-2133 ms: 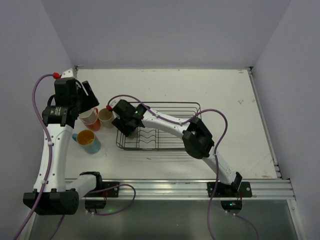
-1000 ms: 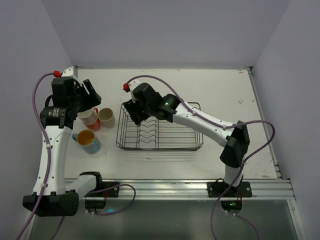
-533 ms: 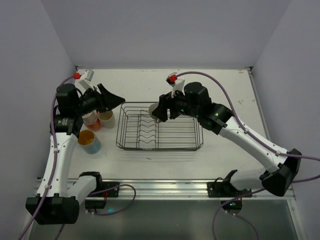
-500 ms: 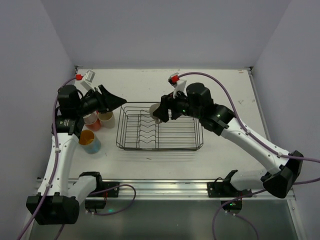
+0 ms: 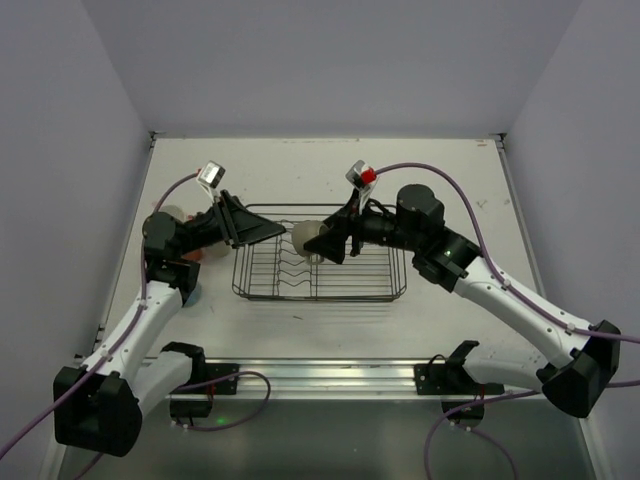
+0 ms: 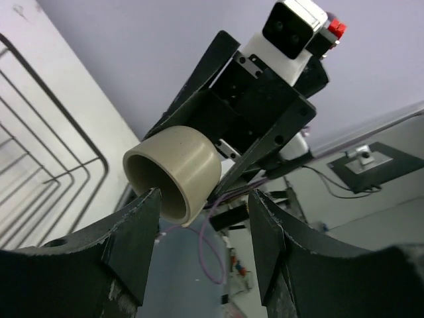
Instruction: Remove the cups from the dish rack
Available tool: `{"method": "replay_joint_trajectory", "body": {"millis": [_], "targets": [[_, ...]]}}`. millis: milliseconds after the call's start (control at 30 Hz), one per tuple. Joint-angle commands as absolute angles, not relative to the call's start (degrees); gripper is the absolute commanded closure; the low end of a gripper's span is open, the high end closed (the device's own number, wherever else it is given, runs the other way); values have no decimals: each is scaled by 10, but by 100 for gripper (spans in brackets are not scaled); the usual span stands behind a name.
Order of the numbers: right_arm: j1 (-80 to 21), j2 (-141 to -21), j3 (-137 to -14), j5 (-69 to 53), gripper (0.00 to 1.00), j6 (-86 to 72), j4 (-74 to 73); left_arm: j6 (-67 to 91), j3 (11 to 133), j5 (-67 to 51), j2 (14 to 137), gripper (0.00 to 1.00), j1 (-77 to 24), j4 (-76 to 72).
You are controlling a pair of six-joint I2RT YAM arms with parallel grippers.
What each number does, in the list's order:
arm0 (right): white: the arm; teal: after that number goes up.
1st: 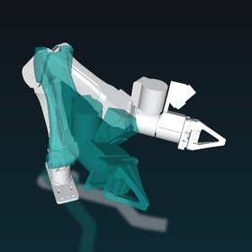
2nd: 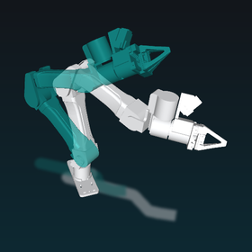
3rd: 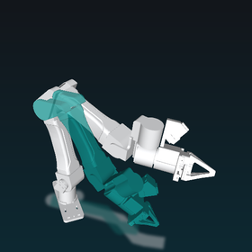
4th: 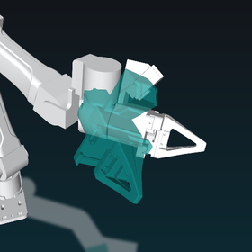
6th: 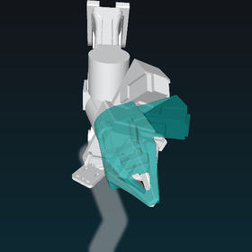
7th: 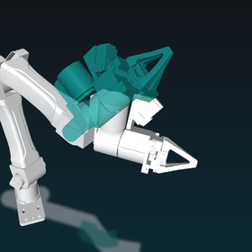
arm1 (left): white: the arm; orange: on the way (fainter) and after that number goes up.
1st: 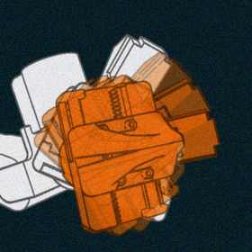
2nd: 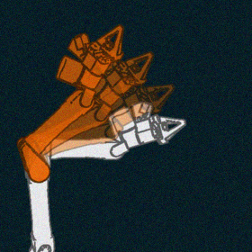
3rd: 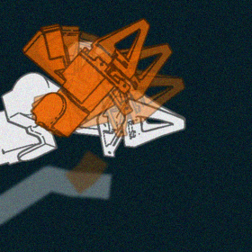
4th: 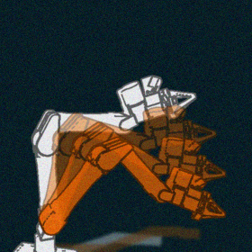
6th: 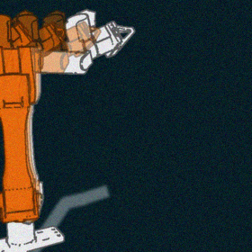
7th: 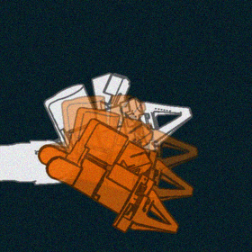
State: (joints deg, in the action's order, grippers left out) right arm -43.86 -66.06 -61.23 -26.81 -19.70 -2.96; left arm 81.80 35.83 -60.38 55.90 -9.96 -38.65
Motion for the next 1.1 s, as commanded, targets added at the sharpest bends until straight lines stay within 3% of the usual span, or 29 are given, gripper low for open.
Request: {"method": "replay_joint_trajectory", "body": {"millis": [0,200,1067], "targets": [[-438,-632,-599,-322,100,-200,79,939,332,-594,545,40,-112,-491],[-438,-617,-593,-334,100,-198,94,911,332,-588,535,40,-112,-404],[-438,-693,-587,-404,100,-217,192,987,316,-568,516,40,-128,-439]]}}
